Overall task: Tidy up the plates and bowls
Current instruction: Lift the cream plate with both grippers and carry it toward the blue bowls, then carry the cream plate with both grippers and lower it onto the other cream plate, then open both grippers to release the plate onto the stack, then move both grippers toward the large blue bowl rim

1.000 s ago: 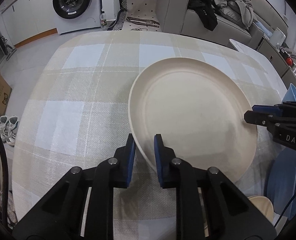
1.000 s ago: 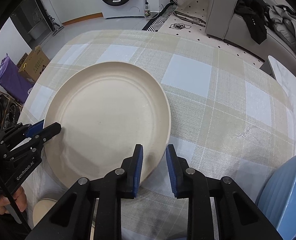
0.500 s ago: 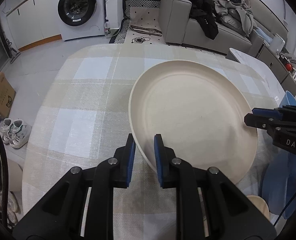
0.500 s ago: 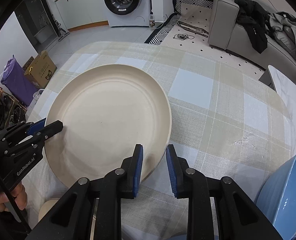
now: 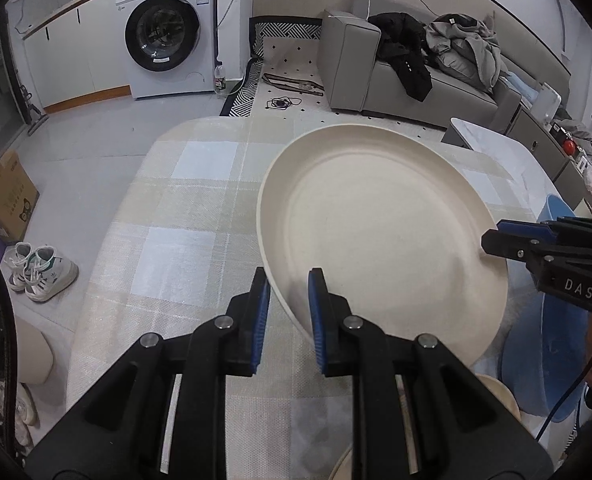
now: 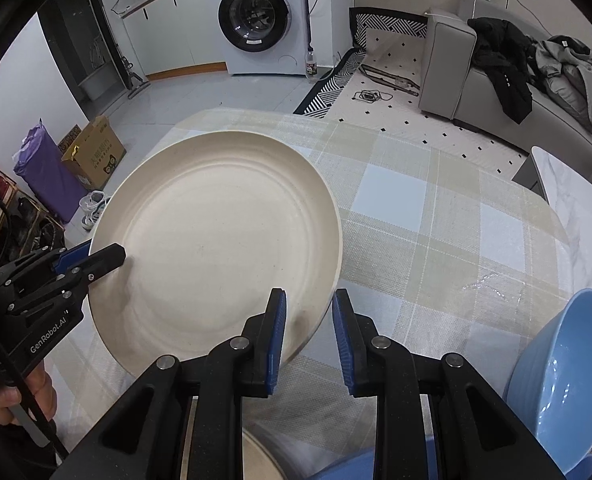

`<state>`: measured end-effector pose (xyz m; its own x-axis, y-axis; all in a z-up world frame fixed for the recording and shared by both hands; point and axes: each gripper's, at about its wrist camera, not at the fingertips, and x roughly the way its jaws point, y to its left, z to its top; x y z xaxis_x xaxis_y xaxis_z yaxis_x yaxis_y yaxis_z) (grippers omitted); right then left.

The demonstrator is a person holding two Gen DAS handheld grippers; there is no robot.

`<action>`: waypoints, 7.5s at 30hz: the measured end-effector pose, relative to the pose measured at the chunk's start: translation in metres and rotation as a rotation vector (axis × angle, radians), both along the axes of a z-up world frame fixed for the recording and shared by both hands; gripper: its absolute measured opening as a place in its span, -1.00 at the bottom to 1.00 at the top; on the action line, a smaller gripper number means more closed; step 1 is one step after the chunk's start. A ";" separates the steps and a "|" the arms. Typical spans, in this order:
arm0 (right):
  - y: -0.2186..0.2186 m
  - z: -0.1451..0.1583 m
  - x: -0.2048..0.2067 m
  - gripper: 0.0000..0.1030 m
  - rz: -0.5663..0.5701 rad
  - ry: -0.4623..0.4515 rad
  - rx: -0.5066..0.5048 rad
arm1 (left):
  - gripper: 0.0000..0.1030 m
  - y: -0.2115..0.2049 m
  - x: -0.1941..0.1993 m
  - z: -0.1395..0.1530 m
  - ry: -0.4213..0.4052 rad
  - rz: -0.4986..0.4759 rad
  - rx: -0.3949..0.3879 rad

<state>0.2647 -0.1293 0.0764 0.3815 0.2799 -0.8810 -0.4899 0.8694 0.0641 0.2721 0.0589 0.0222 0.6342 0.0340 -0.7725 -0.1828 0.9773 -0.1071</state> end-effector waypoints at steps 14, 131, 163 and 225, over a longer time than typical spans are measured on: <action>-0.013 0.039 -0.043 -0.52 -0.002 -0.065 0.045 | -0.69 -0.021 -0.062 0.049 -0.066 -0.006 0.021; -0.071 -0.010 -0.273 -0.50 -0.071 -0.114 0.211 | -0.64 -0.070 -0.249 -0.020 -0.009 -0.178 0.059; -0.076 -0.028 -0.273 -0.49 -0.128 -0.121 0.169 | -0.61 -0.096 -0.245 -0.049 -0.044 -0.191 0.131; -0.129 0.040 -0.319 0.99 -0.212 -0.238 0.275 | 0.98 -0.112 -0.281 0.041 -0.156 -0.321 -0.115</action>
<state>-0.0544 -0.2580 0.1163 0.6400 0.3856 -0.6647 -0.3308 0.9190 0.2146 -0.0084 -0.0531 0.0633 0.7089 -0.2675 -0.6526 0.1586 0.9620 -0.2221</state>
